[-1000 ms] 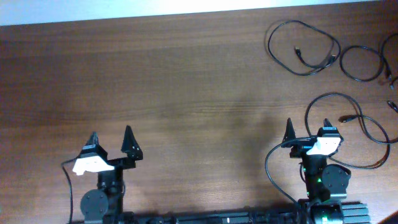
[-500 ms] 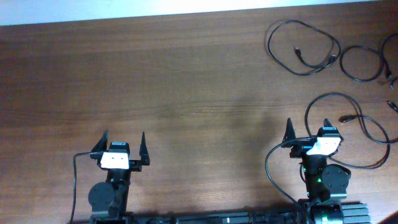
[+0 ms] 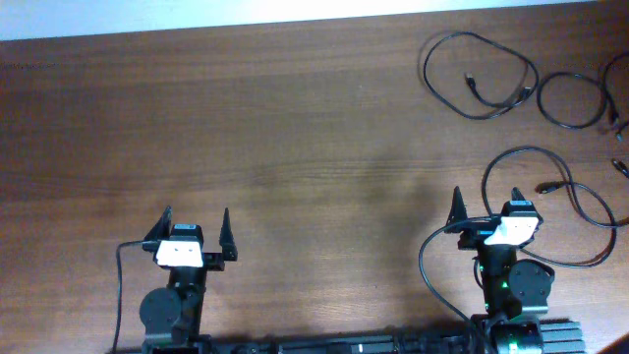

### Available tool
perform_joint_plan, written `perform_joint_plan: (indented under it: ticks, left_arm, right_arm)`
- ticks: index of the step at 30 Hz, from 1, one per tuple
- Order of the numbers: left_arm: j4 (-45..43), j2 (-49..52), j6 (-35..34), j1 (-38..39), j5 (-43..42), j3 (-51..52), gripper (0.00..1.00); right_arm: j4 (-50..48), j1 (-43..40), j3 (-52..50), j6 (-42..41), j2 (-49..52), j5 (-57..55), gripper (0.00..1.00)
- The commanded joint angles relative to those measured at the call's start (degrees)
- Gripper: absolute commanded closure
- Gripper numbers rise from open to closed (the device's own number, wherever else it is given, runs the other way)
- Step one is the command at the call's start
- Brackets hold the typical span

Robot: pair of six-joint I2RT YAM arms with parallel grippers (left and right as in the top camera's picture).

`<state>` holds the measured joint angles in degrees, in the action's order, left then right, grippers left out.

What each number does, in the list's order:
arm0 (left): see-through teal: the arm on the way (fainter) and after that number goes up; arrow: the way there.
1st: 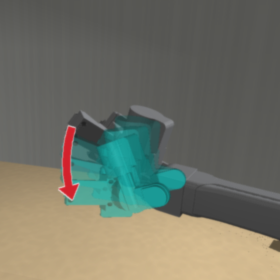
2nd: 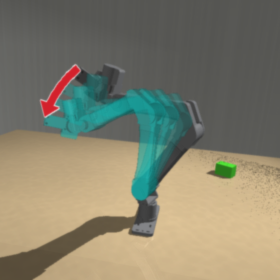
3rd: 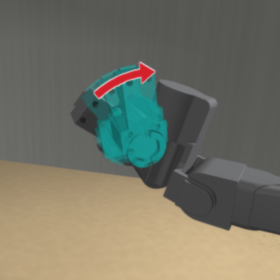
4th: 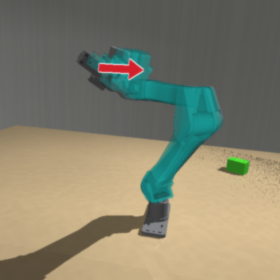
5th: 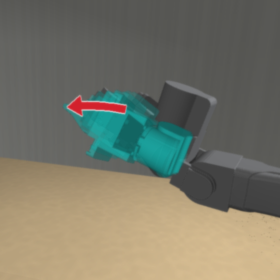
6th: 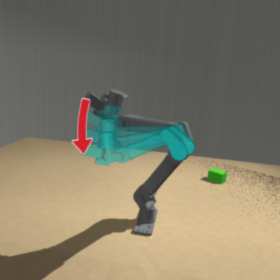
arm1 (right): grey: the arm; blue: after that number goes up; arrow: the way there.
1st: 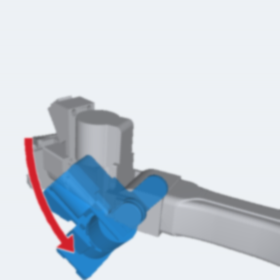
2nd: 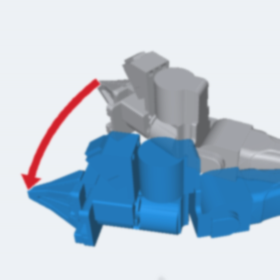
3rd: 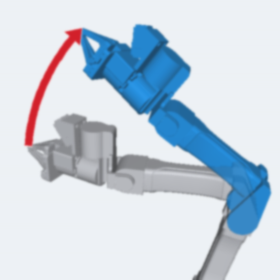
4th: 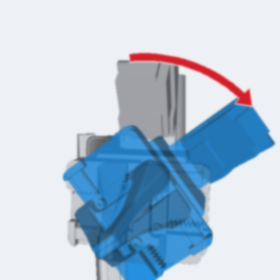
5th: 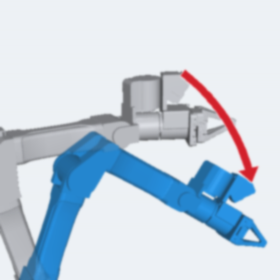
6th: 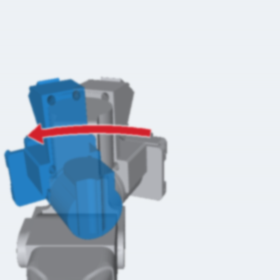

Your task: Untangle cables

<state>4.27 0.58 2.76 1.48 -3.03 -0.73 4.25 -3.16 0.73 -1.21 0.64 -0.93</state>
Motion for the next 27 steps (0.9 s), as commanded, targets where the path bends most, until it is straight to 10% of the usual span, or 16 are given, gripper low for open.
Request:
perform_joint_plan:
  ticks: [1, 27]
  left_arm:
    - [0.28, -0.31, -0.57, 0.02, -0.22, 0.24, 0.01]
    - [0.28, -0.28, -0.55, 2.12, -0.22, 0.22, 0.01]
  right_arm:
    - [0.22, 0.48, -0.42, 0.37, -0.33, 0.28, 0.02]
    - [0.22, 0.48, -0.42, 0.37, -0.33, 0.28, 0.02]
